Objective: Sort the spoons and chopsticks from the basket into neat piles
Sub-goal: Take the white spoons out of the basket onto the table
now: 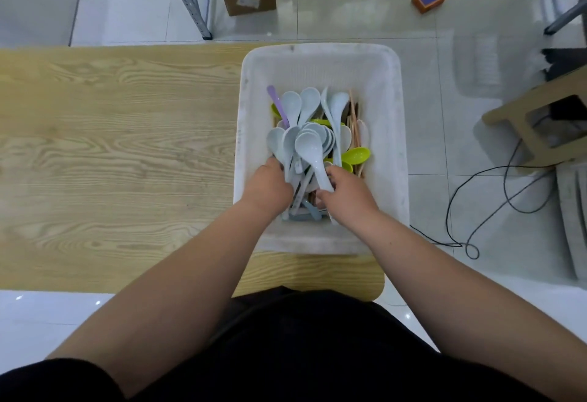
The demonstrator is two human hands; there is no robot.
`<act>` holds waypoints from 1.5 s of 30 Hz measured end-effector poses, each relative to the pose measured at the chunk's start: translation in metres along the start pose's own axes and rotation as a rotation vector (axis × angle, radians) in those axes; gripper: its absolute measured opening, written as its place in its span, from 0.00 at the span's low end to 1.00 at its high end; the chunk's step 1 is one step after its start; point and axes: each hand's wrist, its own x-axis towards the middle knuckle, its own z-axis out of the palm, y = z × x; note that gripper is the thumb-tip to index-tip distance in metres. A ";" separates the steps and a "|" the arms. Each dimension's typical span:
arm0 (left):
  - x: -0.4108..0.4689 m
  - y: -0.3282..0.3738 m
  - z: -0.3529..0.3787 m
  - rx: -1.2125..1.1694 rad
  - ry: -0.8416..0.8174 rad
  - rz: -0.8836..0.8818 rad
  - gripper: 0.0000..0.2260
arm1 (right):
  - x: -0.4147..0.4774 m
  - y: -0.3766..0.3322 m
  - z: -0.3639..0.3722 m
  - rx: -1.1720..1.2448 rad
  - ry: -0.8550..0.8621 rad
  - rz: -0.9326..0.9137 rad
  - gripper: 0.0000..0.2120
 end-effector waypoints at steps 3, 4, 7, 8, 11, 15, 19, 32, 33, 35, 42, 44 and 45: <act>-0.013 -0.003 -0.008 -0.201 -0.042 -0.006 0.04 | -0.012 -0.001 -0.013 0.246 -0.025 0.051 0.17; -0.018 -0.002 -0.009 -0.330 -0.046 -0.025 0.04 | -0.017 -0.002 -0.016 0.337 -0.035 0.062 0.17; -0.038 0.000 -0.008 -0.651 -0.079 -0.073 0.05 | -0.032 -0.006 -0.019 0.554 -0.090 0.049 0.15; -0.045 0.001 -0.007 -0.727 -0.094 -0.070 0.06 | -0.036 -0.007 -0.017 0.576 -0.107 0.032 0.14; -0.069 0.003 -0.004 -0.879 -0.084 -0.060 0.07 | -0.050 -0.009 -0.010 0.571 -0.152 -0.021 0.12; -0.099 -0.007 0.001 -0.986 0.027 -0.097 0.07 | -0.070 -0.015 0.002 0.466 -0.196 -0.121 0.12; -0.126 -0.034 0.001 -1.072 0.102 -0.145 0.08 | -0.088 -0.025 0.021 0.331 -0.260 -0.223 0.12; -0.189 -0.204 -0.046 -1.262 0.259 -0.171 0.10 | -0.138 -0.114 0.168 0.202 -0.423 -0.196 0.09; -0.196 -0.223 -0.052 -1.284 0.264 -0.174 0.11 | -0.142 -0.123 0.188 0.224 -0.439 -0.175 0.09; -0.206 -0.263 -0.065 -1.314 0.274 -0.178 0.13 | -0.151 -0.142 0.226 0.280 -0.466 -0.117 0.09; -0.235 -0.381 -0.114 -1.319 0.325 -0.207 0.16 | -0.169 -0.209 0.343 0.411 -0.540 -0.011 0.07; -0.236 -0.403 -0.124 -1.299 0.327 -0.208 0.16 | -0.170 -0.222 0.362 0.401 -0.569 -0.015 0.05; -0.235 -0.410 -0.128 -1.288 0.319 -0.207 0.16 | -0.169 -0.227 0.368 0.392 -0.572 -0.015 0.05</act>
